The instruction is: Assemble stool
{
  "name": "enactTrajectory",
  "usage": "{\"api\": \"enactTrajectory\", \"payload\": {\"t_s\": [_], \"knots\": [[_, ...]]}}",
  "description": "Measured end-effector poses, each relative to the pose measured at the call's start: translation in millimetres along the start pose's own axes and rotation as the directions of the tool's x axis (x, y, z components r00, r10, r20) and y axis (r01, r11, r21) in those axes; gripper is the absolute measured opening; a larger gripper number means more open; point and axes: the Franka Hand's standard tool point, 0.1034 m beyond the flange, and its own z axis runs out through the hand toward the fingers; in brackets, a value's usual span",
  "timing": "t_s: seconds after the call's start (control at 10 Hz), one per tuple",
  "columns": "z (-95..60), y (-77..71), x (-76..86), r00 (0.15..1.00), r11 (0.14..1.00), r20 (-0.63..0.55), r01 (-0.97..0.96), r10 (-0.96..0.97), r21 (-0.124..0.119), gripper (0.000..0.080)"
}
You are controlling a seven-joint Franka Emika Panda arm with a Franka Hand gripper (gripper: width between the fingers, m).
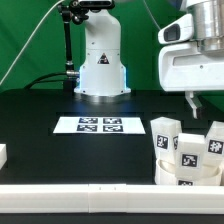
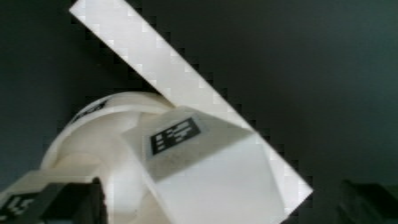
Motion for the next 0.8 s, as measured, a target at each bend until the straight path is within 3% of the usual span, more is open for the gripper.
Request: {"api": "enactTrajectory", "payload": {"t_s": [0.3,0.8], "knots": [[0.0,0.9,1.4,0.975,0.975,-0.005,0.222,-0.222,-0.003,0.0649],[0.3,-1.6,4.9,0.713,0.713,-0.026,0.701,-0.701,-0.019,0.0649]]}}
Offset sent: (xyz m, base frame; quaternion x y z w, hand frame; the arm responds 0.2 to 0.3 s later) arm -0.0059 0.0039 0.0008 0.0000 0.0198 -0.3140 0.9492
